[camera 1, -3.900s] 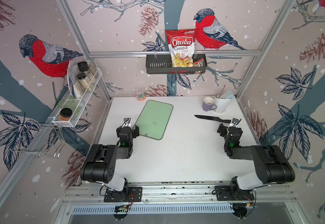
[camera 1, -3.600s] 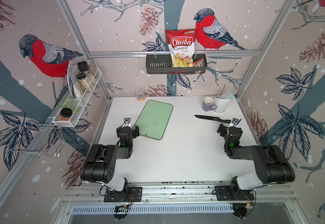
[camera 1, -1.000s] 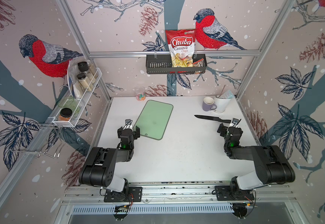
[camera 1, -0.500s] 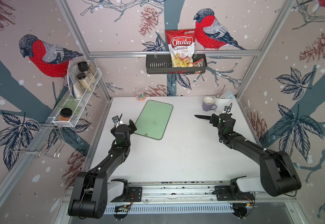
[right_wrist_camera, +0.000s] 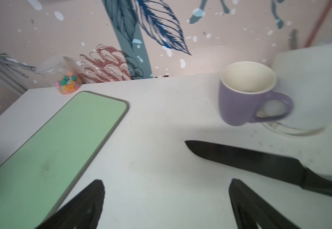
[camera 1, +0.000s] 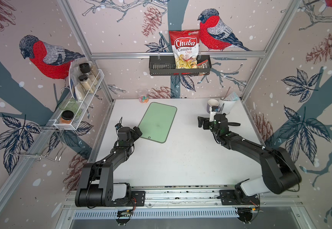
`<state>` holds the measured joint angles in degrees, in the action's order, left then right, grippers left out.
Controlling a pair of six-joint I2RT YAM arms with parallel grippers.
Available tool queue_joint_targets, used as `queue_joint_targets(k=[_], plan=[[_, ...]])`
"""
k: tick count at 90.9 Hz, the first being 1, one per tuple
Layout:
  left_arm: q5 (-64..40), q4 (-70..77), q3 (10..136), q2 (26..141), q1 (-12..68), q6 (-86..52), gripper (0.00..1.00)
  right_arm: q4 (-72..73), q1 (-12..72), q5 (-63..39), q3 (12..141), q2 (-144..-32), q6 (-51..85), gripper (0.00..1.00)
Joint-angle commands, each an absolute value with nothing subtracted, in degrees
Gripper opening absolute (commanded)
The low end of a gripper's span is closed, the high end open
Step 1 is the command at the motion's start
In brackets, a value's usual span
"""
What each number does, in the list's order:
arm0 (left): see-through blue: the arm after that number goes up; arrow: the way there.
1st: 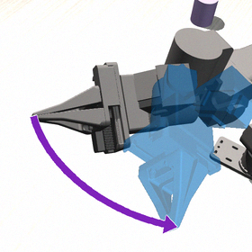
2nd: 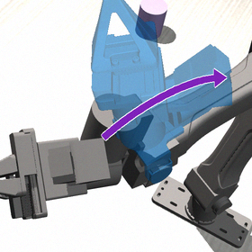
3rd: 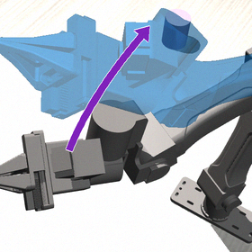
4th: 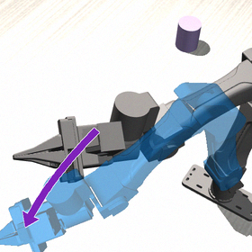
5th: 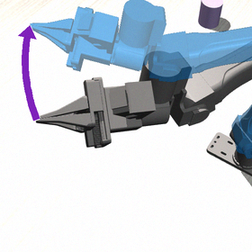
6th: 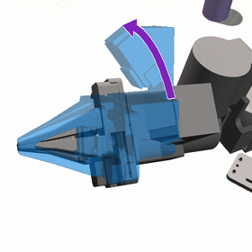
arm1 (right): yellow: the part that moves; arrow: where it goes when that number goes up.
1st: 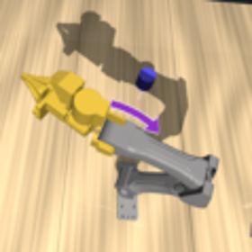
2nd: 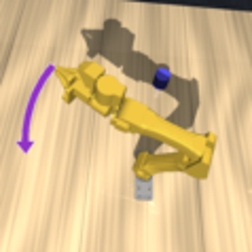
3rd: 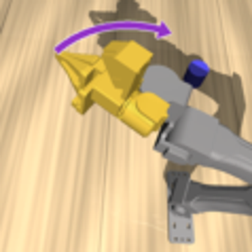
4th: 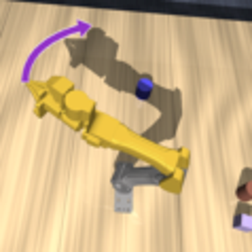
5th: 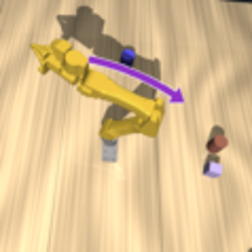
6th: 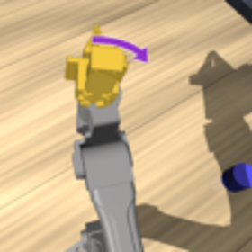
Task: Align the knife with the edge of the cutting board
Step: Adjust the work surface at the center of the board.
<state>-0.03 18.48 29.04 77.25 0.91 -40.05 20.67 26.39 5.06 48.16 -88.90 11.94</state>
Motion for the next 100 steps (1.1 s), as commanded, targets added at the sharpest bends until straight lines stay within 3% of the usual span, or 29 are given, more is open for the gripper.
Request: queue_joint_targets(k=[1,13,34,70,100], plan=[[-5.0,9.2,31.9,79.8,2.5,-42.7,0.86,13.9,27.9,1.1,54.3,-95.3,11.0,0.99],[-6.3,3.7,36.7,82.6,7.6,-42.5,0.8,8.0,28.0,-2.5,65.4,-106.7,12.5,0.99],[-6.8,-0.1,43.2,85.7,13.8,-40.9,0.79,-1.8,27.0,-6.6,87.6,-123.8,12.5,0.99],[-3.3,-5.8,48.2,91.9,14.8,-39.4,0.78,-14.1,23.3,-21.9,127.8,-151.3,23.9,1.0],[7.1,-12.7,47.3,89.8,14.6,-42.0,0.84,-13.9,25.0,-26.7,144.8,-163.7,32.1,0.97]])
